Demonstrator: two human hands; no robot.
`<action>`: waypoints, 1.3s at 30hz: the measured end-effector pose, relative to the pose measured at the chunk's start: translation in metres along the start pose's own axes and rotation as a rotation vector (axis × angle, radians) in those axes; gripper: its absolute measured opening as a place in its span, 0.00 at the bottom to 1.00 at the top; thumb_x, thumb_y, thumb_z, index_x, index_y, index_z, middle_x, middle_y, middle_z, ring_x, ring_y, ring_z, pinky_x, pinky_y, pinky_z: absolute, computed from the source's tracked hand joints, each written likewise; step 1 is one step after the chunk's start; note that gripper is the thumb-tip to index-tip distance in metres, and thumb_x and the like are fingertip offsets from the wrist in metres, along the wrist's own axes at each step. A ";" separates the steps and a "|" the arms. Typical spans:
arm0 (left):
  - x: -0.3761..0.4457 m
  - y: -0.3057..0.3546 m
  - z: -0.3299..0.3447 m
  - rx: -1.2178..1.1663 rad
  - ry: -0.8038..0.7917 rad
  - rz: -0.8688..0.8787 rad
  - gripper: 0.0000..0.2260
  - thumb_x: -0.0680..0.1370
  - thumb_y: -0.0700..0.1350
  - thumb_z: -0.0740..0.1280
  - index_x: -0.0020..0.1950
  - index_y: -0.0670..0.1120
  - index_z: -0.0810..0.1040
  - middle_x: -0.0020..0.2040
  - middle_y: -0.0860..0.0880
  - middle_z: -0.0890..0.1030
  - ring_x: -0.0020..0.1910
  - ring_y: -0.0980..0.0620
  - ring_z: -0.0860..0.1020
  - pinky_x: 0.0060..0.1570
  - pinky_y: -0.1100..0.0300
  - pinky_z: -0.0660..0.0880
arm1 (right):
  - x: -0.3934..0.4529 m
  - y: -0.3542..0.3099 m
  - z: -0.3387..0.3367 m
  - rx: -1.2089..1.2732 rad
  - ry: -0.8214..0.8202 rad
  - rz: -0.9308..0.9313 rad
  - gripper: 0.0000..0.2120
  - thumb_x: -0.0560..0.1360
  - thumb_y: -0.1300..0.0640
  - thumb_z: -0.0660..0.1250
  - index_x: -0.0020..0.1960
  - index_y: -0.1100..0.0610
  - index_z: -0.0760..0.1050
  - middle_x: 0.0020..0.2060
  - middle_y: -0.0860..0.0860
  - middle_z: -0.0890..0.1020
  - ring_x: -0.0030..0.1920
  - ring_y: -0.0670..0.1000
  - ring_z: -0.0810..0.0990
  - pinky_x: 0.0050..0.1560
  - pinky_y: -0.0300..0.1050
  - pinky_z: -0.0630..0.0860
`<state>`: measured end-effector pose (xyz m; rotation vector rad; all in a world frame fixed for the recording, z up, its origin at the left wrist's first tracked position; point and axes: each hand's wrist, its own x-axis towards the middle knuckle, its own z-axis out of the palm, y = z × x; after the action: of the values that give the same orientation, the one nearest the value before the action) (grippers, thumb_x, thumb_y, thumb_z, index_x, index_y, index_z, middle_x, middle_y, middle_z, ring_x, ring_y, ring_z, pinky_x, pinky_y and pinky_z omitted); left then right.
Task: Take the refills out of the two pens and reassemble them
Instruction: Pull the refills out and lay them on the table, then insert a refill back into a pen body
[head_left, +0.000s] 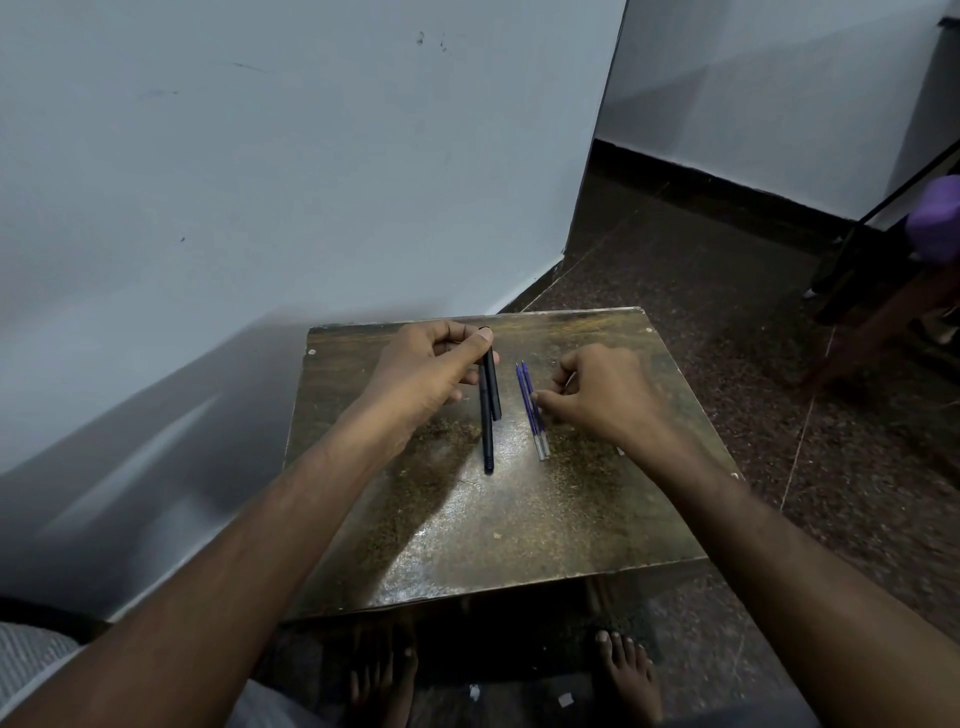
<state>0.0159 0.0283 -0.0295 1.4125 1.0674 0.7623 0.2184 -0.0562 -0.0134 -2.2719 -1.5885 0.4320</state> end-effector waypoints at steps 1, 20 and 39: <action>0.001 0.000 0.000 0.000 -0.001 -0.001 0.10 0.84 0.55 0.73 0.58 0.51 0.86 0.50 0.55 0.91 0.41 0.61 0.84 0.38 0.63 0.76 | -0.001 -0.001 0.001 -0.011 0.003 0.002 0.13 0.75 0.46 0.79 0.36 0.51 0.83 0.33 0.45 0.87 0.41 0.45 0.87 0.48 0.52 0.86; -0.009 0.005 0.003 0.082 -0.011 0.045 0.09 0.84 0.55 0.72 0.59 0.52 0.86 0.49 0.57 0.91 0.40 0.64 0.84 0.38 0.67 0.77 | 0.003 -0.007 0.005 -0.170 -0.052 0.086 0.18 0.75 0.56 0.74 0.32 0.55 0.69 0.31 0.52 0.74 0.31 0.54 0.74 0.30 0.43 0.67; -0.012 0.000 0.012 0.131 -0.200 0.054 0.03 0.80 0.52 0.78 0.53 0.59 0.90 0.46 0.53 0.91 0.46 0.59 0.87 0.49 0.59 0.84 | 0.008 -0.006 -0.032 1.198 0.074 0.033 0.07 0.83 0.63 0.73 0.59 0.64 0.80 0.40 0.55 0.90 0.37 0.46 0.87 0.42 0.39 0.86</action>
<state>0.0226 0.0124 -0.0298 1.5990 0.9407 0.5833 0.2303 -0.0496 0.0177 -1.3389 -0.8255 0.9592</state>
